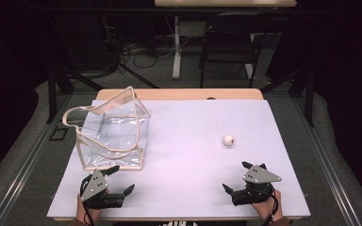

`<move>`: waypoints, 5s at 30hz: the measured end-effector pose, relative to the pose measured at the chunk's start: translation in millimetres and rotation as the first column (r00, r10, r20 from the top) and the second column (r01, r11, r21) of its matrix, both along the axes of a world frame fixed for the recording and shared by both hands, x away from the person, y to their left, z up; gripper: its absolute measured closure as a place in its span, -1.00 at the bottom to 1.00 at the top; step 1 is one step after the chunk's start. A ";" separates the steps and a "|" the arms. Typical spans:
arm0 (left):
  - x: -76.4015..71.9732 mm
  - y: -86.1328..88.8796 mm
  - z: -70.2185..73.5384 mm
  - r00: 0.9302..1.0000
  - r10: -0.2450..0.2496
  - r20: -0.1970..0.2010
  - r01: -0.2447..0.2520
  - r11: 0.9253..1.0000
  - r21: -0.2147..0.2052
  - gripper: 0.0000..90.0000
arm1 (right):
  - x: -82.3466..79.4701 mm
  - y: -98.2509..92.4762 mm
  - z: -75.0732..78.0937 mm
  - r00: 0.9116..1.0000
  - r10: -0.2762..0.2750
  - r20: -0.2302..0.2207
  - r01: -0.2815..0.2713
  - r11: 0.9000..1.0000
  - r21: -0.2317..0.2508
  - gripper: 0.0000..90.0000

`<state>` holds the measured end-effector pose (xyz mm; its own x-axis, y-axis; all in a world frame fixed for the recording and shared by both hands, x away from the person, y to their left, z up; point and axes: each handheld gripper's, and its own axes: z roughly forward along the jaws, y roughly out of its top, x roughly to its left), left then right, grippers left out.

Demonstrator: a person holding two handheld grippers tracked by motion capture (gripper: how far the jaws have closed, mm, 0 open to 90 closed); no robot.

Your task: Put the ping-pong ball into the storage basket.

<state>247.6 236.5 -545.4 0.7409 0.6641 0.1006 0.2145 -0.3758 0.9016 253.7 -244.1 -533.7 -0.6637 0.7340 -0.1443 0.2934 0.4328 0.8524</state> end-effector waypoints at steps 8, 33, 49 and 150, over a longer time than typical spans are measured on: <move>1.0 -0.6 -0.9 1.000 -0.004 -0.004 0.005 1.000 0.004 -0.64 | 8.5 0.8 5.5 1.000 -0.009 -0.001 0.009 1.000 0.002 -1.00; 3.0 -1.6 -2.2 1.000 -0.010 -0.015 0.010 1.000 0.003 -0.64 | 42.8 2.4 13.9 0.999 -0.044 -0.014 0.044 0.999 -0.028 -1.00; 3.6 -2.6 -2.5 1.000 -0.012 -0.014 0.012 1.000 0.006 -0.64 | 60.5 -9.2 15.1 0.996 -0.082 -0.019 0.081 0.997 -0.014 -1.00; -0.3 3.4 -2.6 1.000 0.007 -0.005 -0.007 1.000 0.019 -0.64 | 147.0 9.2 2.1 0.948 -0.255 -0.190 0.251 0.967 -0.044 0.12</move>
